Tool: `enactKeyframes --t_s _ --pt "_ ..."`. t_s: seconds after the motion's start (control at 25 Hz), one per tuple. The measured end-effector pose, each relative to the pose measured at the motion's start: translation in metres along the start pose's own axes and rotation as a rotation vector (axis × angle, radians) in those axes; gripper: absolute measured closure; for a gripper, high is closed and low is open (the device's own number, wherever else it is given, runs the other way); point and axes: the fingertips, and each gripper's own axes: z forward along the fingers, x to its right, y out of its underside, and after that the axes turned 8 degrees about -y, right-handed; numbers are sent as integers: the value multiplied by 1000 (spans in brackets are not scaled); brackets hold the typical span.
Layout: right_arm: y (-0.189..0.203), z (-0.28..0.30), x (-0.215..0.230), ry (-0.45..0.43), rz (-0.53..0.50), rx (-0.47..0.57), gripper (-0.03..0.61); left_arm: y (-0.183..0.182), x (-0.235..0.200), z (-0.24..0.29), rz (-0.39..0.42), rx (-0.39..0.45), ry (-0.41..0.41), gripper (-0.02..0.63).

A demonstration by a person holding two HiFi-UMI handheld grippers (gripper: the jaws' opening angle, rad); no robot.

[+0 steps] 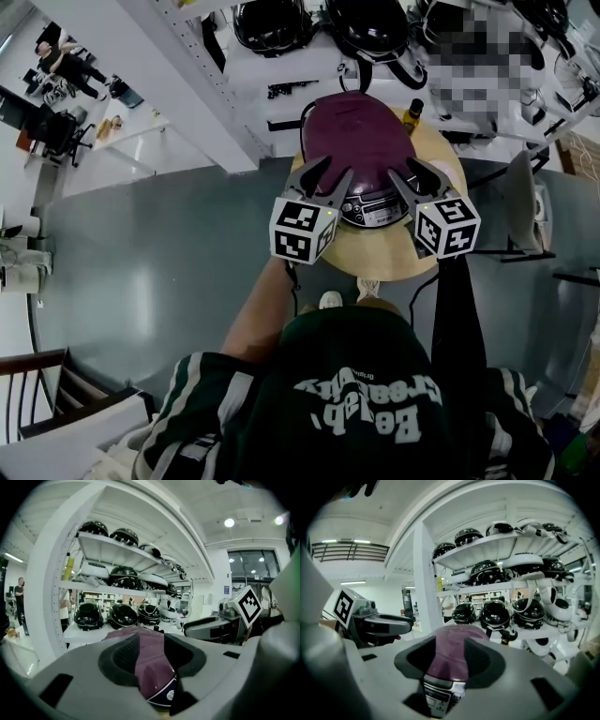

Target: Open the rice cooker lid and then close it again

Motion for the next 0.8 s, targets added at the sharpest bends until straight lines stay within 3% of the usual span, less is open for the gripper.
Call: enactKeyframes --t_s 0.32,0.48,0.6,0.72,0.8 --pt "-40 -23 -20 52 -85 141 347 -62 -14 -40 42 215 -63 448" --pt "-46 -26 -32 58 -115 157 360 -71 -13 -51 73 261 -64 448" --pt "-50 -27 -38 67 -122 166 421 -72 -15 -56 91 273 -70 487" --pt "-51 -29 -42 77 -112 175 496 -74 -20 -63 120 294 -95 587" --pt "-52 -32 -44 95 -115 185 574 -75 -22 -67 123 301 -94 612"
